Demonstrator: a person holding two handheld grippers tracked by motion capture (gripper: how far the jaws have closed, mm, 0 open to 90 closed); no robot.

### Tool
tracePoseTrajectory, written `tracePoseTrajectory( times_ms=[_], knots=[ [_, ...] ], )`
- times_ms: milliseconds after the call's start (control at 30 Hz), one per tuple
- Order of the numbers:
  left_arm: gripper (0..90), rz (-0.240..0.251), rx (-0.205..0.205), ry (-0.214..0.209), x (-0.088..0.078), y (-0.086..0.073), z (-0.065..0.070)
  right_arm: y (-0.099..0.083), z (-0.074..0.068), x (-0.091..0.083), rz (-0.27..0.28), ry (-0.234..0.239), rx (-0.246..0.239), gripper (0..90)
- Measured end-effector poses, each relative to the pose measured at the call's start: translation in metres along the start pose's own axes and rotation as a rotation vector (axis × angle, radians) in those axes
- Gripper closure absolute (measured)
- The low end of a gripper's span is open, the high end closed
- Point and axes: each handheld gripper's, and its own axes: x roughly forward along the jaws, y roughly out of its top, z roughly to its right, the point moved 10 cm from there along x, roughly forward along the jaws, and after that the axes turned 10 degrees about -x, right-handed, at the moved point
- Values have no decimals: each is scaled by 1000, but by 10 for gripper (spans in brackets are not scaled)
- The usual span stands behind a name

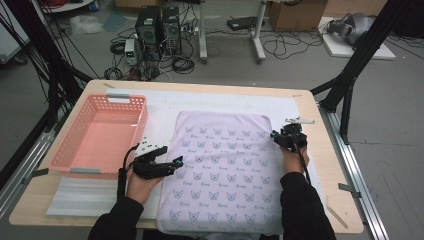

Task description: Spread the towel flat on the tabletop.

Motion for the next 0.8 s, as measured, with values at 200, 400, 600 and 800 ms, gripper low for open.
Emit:
tracePoseTrajectory(
  times_ms=[200, 400, 600, 800],
  knots=[
    [217, 27, -5, -35, -4, 7, 2, -9, -14, -45, 67, 145, -28, 397],
    [217, 58, 8, -86, -7, 15, 9, -25, -33, -91, 129, 247, -94, 255],
    [216, 72, 41, -102, -10, 16, 11, -40, -43, -121, 178, 294, -137, 197],
    [217, 68, 27, -96, -10, 16, 12, -42, -42, -131, 214, 270, -162, 185]
  ],
)
